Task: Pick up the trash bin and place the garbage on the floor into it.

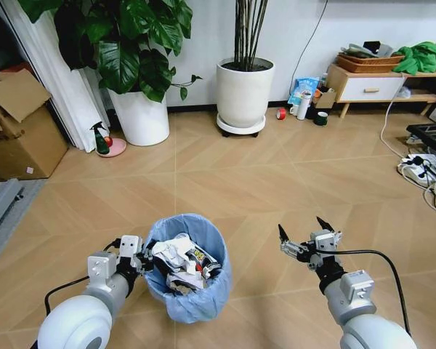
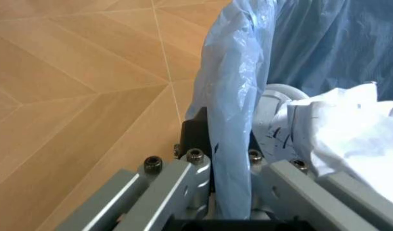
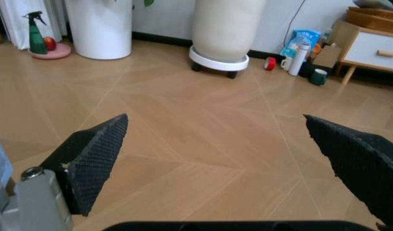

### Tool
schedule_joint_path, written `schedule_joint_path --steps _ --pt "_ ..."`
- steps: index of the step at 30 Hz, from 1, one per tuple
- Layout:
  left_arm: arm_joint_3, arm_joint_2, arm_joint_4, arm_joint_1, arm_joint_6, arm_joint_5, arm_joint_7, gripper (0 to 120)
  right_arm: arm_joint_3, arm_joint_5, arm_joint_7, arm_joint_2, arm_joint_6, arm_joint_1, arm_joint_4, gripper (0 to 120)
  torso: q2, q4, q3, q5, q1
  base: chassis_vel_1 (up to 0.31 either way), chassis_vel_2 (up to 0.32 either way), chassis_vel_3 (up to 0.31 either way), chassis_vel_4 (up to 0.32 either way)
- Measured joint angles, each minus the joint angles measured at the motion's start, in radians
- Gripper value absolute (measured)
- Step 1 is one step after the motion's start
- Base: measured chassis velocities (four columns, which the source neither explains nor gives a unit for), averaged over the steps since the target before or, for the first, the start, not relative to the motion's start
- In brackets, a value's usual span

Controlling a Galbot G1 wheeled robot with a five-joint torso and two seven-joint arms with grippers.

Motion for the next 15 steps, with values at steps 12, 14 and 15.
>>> schedule_joint_path --steps 12,14,15 --pt "-0.01 0.003 -0.007 0.016 -0.001 0.005 0.0 0 -0.01 -0.005 -0.002 0.009 0.001 -0.004 0.002 100 0.0 0.0 0.0 0.0003 0.0 0.13 -0.114 -0.125 0.114" --pt "-0.013 0.0 -0.008 0.02 -0.001 0.007 0.0 0 -0.012 -0.005 -0.002 0.008 0.001 -0.004 0.002 100 0.0 0.0 0.0 0.0 0.0 0.178 -0.186 -0.177 0.179" --pt "-0.013 -0.001 -0.008 0.021 -0.001 0.008 0.0 0 -0.012 -0.005 -0.002 0.006 0.001 -0.004 0.002 100 0.0 0.0 0.0 -0.0001 0.0 0.179 -0.179 -0.153 0.193"
